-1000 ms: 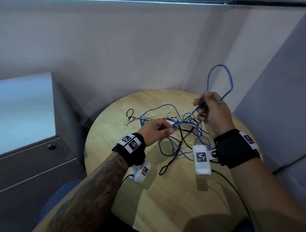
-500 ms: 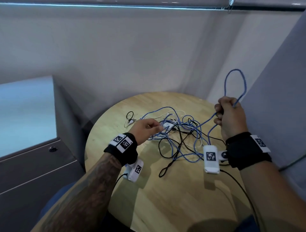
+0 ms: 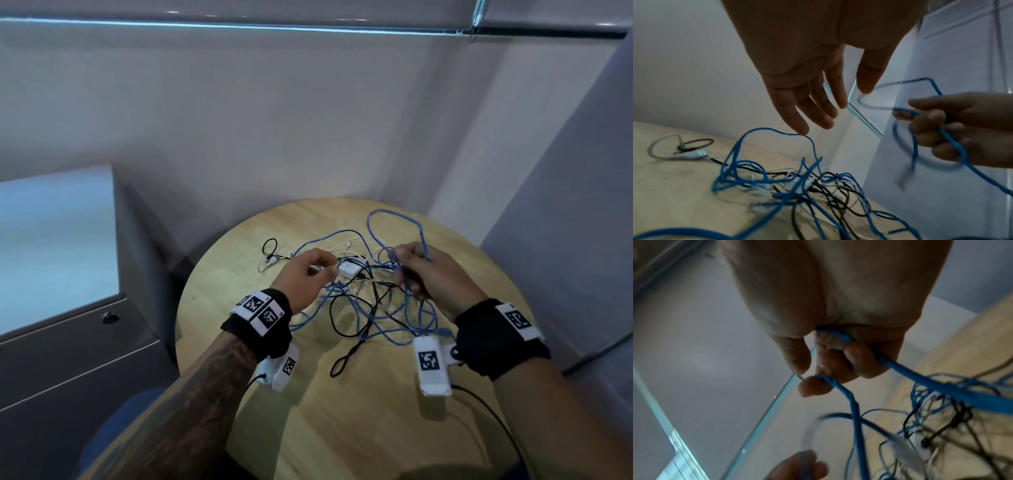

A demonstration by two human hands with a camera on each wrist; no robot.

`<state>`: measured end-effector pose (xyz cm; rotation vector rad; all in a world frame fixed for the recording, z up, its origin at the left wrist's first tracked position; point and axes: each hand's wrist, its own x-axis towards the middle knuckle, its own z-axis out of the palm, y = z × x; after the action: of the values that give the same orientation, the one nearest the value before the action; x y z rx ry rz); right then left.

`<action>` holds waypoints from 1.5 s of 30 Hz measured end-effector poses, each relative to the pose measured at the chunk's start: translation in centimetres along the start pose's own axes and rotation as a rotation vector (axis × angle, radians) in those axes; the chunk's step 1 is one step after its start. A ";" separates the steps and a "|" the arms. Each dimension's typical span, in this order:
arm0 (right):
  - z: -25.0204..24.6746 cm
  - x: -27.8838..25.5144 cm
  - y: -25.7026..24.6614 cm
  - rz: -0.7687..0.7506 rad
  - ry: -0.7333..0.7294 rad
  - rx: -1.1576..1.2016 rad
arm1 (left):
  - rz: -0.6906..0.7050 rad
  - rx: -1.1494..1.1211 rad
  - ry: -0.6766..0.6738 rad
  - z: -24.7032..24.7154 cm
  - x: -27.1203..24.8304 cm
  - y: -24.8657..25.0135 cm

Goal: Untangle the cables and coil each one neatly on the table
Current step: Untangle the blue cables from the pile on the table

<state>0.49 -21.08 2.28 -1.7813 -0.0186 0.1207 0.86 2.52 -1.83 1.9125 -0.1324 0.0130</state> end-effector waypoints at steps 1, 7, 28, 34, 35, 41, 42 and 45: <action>0.3 -0.1 -0.2 -0.008 -0.032 0.043 | 0.002 -0.022 -0.008 0.5 -0.1 0.1; 1.8 -0.9 -1.2 -0.063 -0.137 0.177 | -0.173 -0.258 -0.213 3.7 -0.8 0.8; 1.7 -3.0 0.4 -0.431 -0.334 -1.038 | -0.183 -0.329 0.091 -0.7 -0.3 0.7; 3.7 -4.2 1.2 -0.240 -0.575 -1.167 | -0.248 -0.824 -0.090 -1.7 -0.9 1.2; 3.7 -4.1 1.3 -0.238 -0.579 -1.172 | -0.243 -0.838 -0.098 -1.8 -0.9 1.2; 1.4 -3.8 0.1 -0.139 -0.585 -0.869 | -0.261 -0.733 -0.148 -2.3 -0.7 0.9; 1.2 -3.9 -0.2 -0.157 -0.558 -0.840 | -0.248 -0.673 -0.163 -2.3 -0.8 1.0; 1.3 -4.0 -0.8 -0.231 -0.423 -0.687 | -0.151 -0.260 -0.208 -1.5 -1.3 1.0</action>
<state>-3.57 -19.96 3.09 -2.3864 -0.6331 0.3540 -0.46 3.72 -0.45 1.6559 -0.1224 -0.2920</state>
